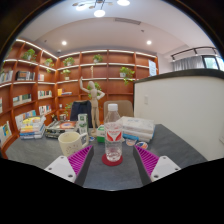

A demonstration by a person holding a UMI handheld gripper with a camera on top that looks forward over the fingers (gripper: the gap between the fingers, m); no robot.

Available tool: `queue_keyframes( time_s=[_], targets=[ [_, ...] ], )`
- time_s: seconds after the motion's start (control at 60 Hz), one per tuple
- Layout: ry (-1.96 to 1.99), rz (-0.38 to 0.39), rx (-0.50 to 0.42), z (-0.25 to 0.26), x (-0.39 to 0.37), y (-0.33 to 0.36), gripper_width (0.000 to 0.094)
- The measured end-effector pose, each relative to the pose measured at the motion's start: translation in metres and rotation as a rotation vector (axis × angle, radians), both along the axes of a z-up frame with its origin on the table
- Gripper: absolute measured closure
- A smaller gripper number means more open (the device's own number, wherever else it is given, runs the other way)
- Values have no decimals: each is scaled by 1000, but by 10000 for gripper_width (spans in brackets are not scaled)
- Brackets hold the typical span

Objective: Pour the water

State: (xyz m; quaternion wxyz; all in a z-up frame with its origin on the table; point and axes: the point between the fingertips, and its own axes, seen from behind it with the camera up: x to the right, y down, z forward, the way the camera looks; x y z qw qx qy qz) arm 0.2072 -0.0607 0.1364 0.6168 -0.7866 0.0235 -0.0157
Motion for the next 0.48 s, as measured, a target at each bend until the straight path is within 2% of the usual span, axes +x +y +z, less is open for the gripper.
queue_keyframes(
  time_s=[0.117,0.483],
  targets=[
    [-17,-8,0,13,-6,-26,104],
    [-3,48,7,26,-31,-51,100]
  ],
)
